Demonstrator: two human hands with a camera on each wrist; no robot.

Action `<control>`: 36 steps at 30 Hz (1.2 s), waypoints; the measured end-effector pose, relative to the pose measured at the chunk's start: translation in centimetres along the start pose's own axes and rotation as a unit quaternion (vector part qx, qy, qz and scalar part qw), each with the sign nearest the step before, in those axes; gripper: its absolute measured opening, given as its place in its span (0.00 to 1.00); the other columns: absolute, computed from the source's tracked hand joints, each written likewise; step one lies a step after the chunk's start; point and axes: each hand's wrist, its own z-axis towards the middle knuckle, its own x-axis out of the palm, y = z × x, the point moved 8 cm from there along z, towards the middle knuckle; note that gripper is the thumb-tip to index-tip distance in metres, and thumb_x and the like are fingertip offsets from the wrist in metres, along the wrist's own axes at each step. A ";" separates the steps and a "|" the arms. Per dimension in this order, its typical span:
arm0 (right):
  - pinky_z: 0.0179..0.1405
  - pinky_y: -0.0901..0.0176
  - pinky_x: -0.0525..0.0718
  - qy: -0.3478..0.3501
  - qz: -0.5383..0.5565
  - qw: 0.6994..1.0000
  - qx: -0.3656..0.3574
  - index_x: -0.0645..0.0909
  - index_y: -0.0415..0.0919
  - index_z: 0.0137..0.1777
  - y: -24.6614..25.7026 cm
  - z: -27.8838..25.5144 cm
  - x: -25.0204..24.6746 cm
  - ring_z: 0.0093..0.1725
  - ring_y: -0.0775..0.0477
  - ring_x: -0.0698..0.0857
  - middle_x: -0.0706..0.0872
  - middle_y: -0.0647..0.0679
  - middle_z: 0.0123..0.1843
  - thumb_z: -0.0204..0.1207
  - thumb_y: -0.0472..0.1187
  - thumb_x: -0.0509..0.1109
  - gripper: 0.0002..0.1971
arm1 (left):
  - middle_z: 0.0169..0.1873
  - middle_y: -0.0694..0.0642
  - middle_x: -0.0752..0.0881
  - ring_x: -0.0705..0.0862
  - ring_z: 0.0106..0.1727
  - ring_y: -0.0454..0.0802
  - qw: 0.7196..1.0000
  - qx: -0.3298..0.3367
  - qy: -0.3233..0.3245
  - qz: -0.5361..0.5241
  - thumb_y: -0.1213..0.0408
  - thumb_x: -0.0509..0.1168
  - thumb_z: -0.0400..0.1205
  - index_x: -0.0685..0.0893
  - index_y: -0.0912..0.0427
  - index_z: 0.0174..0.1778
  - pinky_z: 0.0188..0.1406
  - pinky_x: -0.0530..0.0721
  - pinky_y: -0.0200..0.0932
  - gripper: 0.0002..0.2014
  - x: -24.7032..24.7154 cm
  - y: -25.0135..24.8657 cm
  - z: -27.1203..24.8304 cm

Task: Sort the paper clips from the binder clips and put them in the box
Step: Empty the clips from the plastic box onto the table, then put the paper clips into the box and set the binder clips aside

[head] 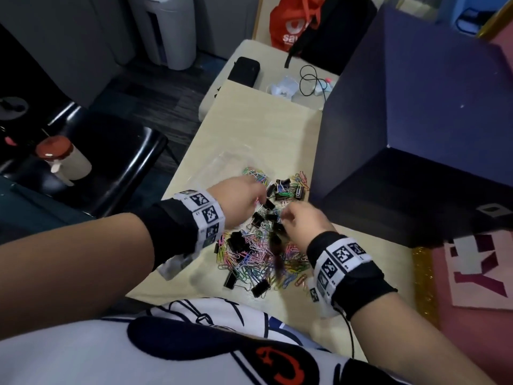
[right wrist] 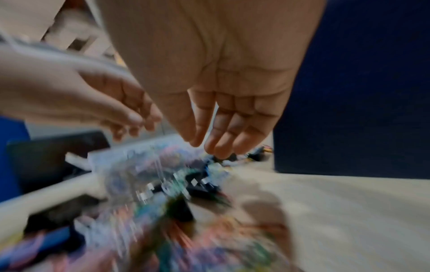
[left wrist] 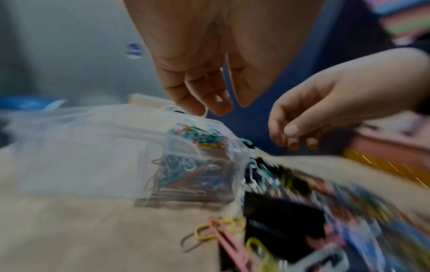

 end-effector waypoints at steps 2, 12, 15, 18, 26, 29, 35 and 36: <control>0.69 0.51 0.75 0.037 -0.038 0.998 -0.023 0.78 0.52 0.68 -1.1 -0.8 1.8 0.68 0.40 0.76 0.76 0.46 0.70 0.78 0.39 0.61 0.20 | 0.58 0.55 0.80 0.81 0.59 0.56 0.991 0.059 0.083 0.084 0.66 0.59 0.82 0.81 0.53 0.62 0.58 0.81 0.50 0.14 2.5 -2.0 -0.4; 0.66 0.46 0.76 0.014 -0.081 0.997 0.007 0.70 0.52 0.73 -4.1 -2.9 2.2 0.69 0.40 0.71 0.72 0.46 0.69 0.81 0.45 0.61 0.20 | 0.58 0.63 0.77 0.82 0.55 0.62 0.939 0.078 0.212 0.259 0.73 0.61 0.80 0.78 0.63 0.64 0.51 0.85 0.56 0.16 7.4 -4.6 -1.2; 0.64 0.46 0.77 0.029 -0.066 0.997 -0.026 0.73 0.55 0.67 -3.6 -2.9 3.0 0.66 0.40 0.72 0.73 0.46 0.63 0.79 0.39 0.61 0.18 | 0.62 0.61 0.73 0.76 0.63 0.62 0.950 0.060 0.195 0.235 0.71 0.61 0.80 0.72 0.59 0.70 0.56 0.82 0.55 0.21 7.9 -4.8 -0.6; 0.62 0.49 0.77 0.024 -0.064 0.997 -0.029 0.75 0.50 0.66 -3.8 -2.9 3.2 0.65 0.39 0.72 0.74 0.43 0.61 0.80 0.36 0.59 0.16 | 0.63 0.60 0.72 0.73 0.64 0.61 0.948 0.050 0.191 0.249 0.68 0.62 0.81 0.72 0.57 0.70 0.58 0.82 0.58 0.21 8.7 -4.7 -0.3; 0.60 0.49 0.80 -0.100 0.048 0.993 0.047 0.78 0.51 0.58 -8.0 -4.7 -0.4 0.60 0.42 0.78 0.75 0.47 0.59 0.79 0.46 0.64 0.09 | 0.56 0.59 0.76 0.77 0.59 0.61 0.946 0.053 0.164 0.273 0.69 0.63 0.79 0.76 0.59 0.63 0.47 0.82 0.56 0.16 9.2 -5.1 0.5; 0.59 0.48 0.80 -0.113 0.008 0.987 0.118 0.77 0.49 0.60 -11.1 -5.5 -1.1 0.63 0.39 0.76 0.74 0.44 0.62 0.80 0.45 0.61 0.11 | 0.53 0.59 0.76 0.80 0.56 0.61 0.945 0.048 0.173 0.273 0.67 0.66 0.77 0.76 0.58 0.62 0.40 0.78 0.53 0.17 9.2 -5.5 1.0; 0.66 0.48 0.72 -0.111 -0.044 0.976 0.179 0.72 0.47 0.69 -13.4 -6.5 -0.7 0.69 0.39 0.69 0.68 0.42 0.71 0.77 0.32 0.57 0.21 | 0.53 0.59 0.78 0.80 0.55 0.60 0.946 0.061 0.170 0.269 0.62 0.67 0.76 0.77 0.57 0.61 0.43 0.82 0.53 0.17 8.8 -6.2 1.5; 0.65 0.49 0.72 -0.114 -0.031 0.981 0.153 0.72 0.46 0.69 -12.8 -6.4 -0.5 0.68 0.40 0.70 0.69 0.43 0.70 0.78 0.32 0.56 0.21 | 0.53 0.58 0.78 0.80 0.55 0.59 0.946 0.060 0.172 0.270 0.62 0.68 0.75 0.76 0.57 0.61 0.42 0.82 0.52 0.18 8.8 -6.2 1.4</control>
